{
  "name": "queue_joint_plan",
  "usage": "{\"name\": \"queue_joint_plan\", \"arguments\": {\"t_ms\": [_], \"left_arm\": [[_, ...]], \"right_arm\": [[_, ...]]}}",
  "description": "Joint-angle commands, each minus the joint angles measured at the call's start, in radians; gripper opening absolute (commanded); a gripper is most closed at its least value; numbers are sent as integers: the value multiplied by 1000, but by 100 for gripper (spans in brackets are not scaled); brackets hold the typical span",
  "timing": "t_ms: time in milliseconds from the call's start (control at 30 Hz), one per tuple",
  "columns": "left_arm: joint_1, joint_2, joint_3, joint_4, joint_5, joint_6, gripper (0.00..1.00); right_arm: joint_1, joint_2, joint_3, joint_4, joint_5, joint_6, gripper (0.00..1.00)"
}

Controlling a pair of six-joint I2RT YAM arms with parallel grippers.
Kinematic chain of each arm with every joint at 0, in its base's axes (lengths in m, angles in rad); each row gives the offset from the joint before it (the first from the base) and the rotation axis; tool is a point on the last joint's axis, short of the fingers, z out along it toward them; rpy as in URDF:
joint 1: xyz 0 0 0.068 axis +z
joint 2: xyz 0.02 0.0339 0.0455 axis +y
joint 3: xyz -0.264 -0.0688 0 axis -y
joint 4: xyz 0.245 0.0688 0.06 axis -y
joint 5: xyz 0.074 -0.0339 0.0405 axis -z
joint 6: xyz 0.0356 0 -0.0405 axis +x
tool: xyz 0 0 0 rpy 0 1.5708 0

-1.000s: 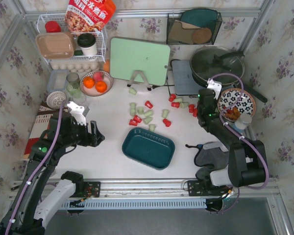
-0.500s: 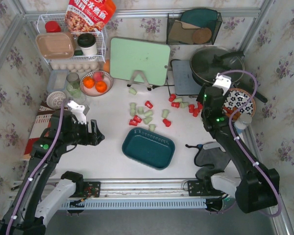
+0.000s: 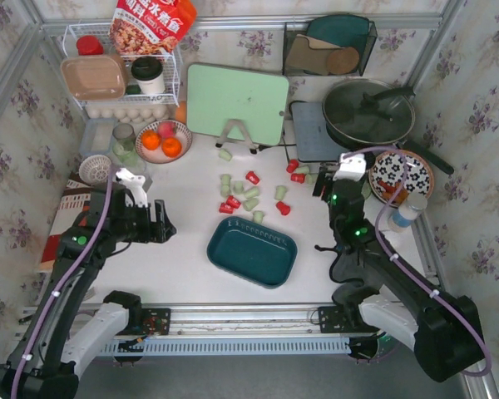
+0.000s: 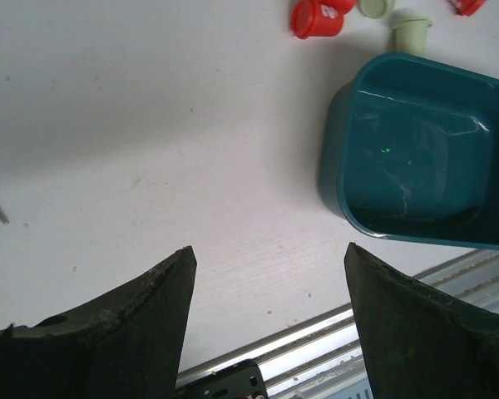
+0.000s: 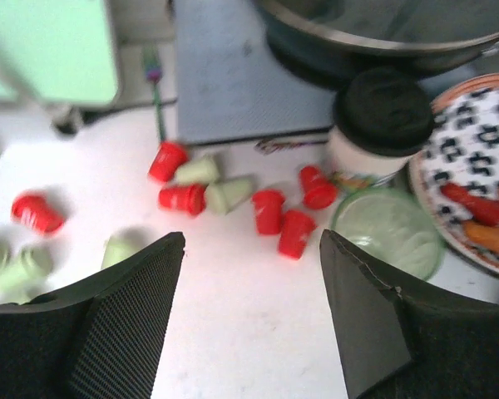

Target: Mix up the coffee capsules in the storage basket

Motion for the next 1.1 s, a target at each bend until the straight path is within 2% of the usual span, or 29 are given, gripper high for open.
{"name": "queue_joint_plan", "arguments": {"t_ms": [0, 167, 367, 467, 567, 767, 1067], "left_arm": [[2, 23, 10, 12, -62, -11, 75], [-42, 43, 4, 28, -101, -69, 69], [-274, 119, -22, 115, -275, -138, 69], [-380, 223, -19, 175, -339, -127, 64], [-440, 355, 24, 191, -397, -96, 64], [-491, 527, 78, 249, -376, -86, 64], [-521, 680, 79, 289, -375, -102, 64]], "right_arm": [[38, 3, -122, 253, -149, -70, 74], [69, -14, -243, 389, -145, -76, 72], [69, -91, -289, 423, -94, -56, 72], [68, -126, -312, 428, -85, -35, 71], [70, -136, -321, 427, -94, -23, 71], [69, -140, -305, 391, -109, -12, 71], [68, -133, -300, 386, -127, -4, 71]]}}
